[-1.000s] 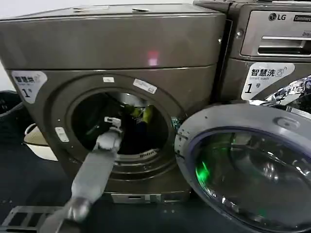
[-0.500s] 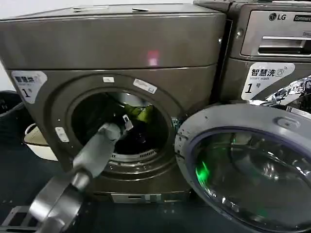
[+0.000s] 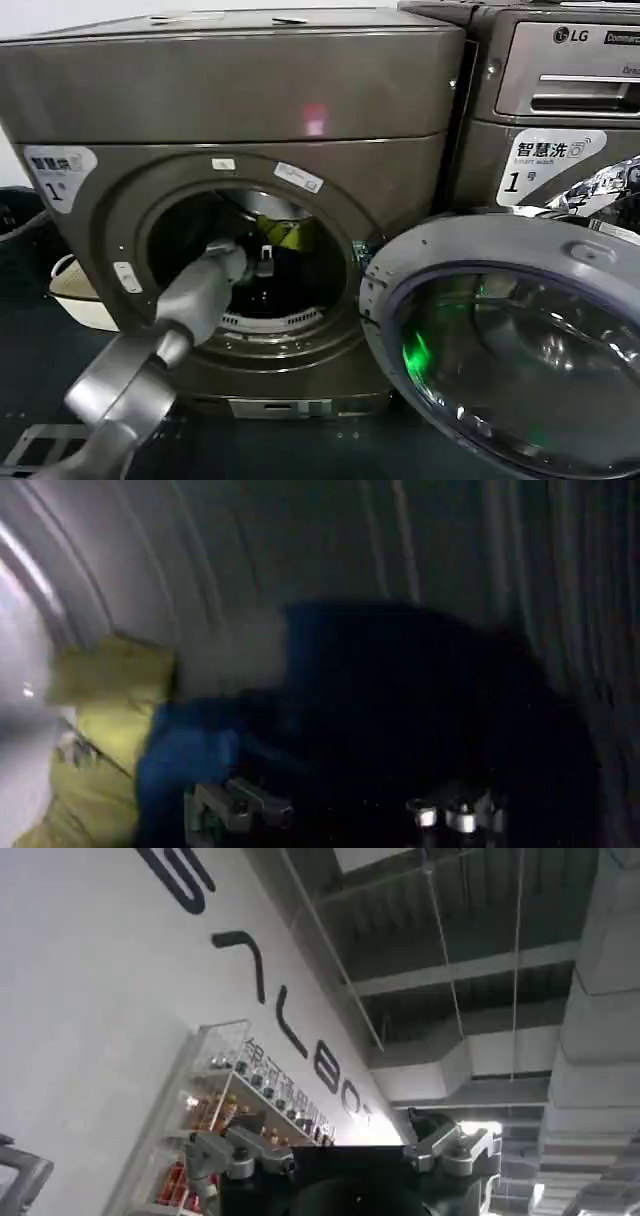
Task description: Grasp the clothes from the dryer.
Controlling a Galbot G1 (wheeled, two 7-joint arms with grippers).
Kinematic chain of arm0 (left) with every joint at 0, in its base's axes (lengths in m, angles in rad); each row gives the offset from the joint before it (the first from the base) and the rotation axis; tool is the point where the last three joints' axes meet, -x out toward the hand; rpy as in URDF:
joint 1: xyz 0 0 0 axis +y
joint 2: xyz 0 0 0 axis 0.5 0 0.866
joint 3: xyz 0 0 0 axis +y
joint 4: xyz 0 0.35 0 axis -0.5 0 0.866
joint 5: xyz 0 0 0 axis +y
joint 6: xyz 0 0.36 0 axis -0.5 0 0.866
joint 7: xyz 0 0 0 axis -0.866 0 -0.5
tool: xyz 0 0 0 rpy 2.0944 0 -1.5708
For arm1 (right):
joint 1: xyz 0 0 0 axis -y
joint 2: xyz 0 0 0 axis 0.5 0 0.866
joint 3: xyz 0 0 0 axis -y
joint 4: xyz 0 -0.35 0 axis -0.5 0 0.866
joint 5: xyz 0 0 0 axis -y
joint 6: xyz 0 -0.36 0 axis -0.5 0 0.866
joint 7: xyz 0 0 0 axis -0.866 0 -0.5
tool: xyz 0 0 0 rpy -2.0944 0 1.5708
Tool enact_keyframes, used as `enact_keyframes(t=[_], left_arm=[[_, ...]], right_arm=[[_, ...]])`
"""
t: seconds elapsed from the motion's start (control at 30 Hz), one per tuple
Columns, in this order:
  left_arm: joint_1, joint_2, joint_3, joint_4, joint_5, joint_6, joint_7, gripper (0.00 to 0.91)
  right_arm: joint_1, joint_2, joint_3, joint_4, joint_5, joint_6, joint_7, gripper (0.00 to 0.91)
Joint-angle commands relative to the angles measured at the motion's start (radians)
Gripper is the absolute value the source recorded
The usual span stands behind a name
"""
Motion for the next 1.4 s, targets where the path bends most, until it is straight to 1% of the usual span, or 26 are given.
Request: enact_keyframes(t=[0.03, 0.1, 0.43, 0.6, 0.63, 0.67, 0.7, 0.77, 1.4], left_arm=[[-0.025, -0.014, 0.04, 0.06, 0.162, 0.038, 0.003, 0.907], [-0.022, -0.017, 0.04, 0.063, 0.157, 0.043, -0.009, 0.907], [0.019, -0.034, 0.037, 0.079, 0.12, 0.128, -0.054, 0.907], [0.023, -0.035, 0.028, 0.08, 0.111, 0.127, -0.052, 0.907], [0.022, -0.034, 0.026, 0.079, 0.113, 0.12, -0.048, 0.387], [0.02, -0.034, 0.023, 0.08, 0.11, 0.119, -0.049, 0.193], [0.017, -0.034, 0.018, 0.08, 0.109, 0.119, -0.047, 0.102], [0.013, -0.033, 0.017, 0.076, 0.109, 0.116, -0.044, 0.0], [-0.009, -0.03, 0.001, 0.066, 0.068, 0.09, -0.024, 0.0]], right_arm=[[0.001, 0.004, -0.002, 0.004, -0.001, 0.001, -0.001, 0.907], [0.005, 0.006, -0.005, 0.005, -0.002, 0.003, -0.001, 0.907], [0.006, 0.003, -0.007, 0.005, -0.002, 0.011, -0.003, 0.907], [0.011, 0.001, -0.012, 0.006, -0.004, 0.012, -0.002, 0.907], [0.012, 0.002, -0.015, 0.006, -0.004, 0.012, -0.002, 0.907], [0.013, 0.002, -0.016, 0.007, -0.004, 0.013, -0.002, 0.907], [0.014, 0.002, -0.017, 0.007, -0.004, 0.013, -0.002, 0.907], [0.015, 0.004, -0.019, 0.008, -0.004, 0.013, -0.002, 0.907], [0.009, 0.012, -0.014, 0.004, -0.004, 0.019, -0.002, 0.907]])
